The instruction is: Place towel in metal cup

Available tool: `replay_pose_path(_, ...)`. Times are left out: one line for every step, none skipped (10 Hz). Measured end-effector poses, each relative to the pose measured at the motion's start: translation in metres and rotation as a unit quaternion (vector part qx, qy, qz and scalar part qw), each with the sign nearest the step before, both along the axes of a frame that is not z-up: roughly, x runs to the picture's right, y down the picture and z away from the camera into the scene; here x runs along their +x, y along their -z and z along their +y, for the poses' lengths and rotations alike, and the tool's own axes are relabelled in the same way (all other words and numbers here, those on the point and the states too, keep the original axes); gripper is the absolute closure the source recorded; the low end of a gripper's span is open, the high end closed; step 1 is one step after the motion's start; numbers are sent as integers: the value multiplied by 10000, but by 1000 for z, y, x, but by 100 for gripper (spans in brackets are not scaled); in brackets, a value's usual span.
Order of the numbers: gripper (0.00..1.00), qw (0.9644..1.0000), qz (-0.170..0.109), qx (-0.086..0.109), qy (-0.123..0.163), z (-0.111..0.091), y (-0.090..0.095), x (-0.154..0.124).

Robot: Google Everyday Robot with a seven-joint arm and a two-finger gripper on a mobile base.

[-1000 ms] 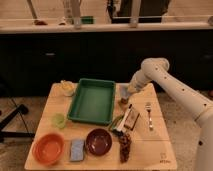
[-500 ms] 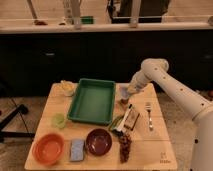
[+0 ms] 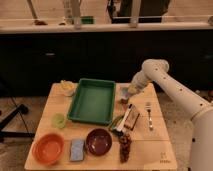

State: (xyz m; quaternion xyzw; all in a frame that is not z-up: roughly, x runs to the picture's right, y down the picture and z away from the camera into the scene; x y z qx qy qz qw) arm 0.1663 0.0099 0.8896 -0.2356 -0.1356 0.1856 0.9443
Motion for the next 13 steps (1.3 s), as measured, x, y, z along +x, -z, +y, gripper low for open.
replay_pose_path(99, 10000, -20, -20, -23, 2, -2, 0)
replay_pose_path(95, 10000, -39, -46, -45, 3, -3, 1)
replay_pose_path(82, 9999, -88, -96, -69, 4, -4, 1)
replay_pose_path(73, 9998, -114, -123, -68, 5, -5, -1)
replay_pose_path(65, 9998, -133, -141, -60, 5, -5, -2)
replay_pose_path(53, 9997, -168, -159, -46, 4, -6, -6)
replay_pose_path(43, 9996, -196, -175, -35, 4, -7, -8)
replay_pose_path(33, 9996, -211, -190, -23, 4, -7, -9)
replay_pose_path(26, 9996, -220, -200, -13, 4, -7, -9)
replay_pose_path(23, 9995, -225, -221, 2, 5, -7, -9)
replay_pose_path(23, 9995, -224, -233, 16, 5, -7, -9)
replay_pose_path(23, 9995, -222, -243, 32, 5, -7, -10)
replay_pose_path(23, 9994, -223, -249, 60, 4, -6, -12)
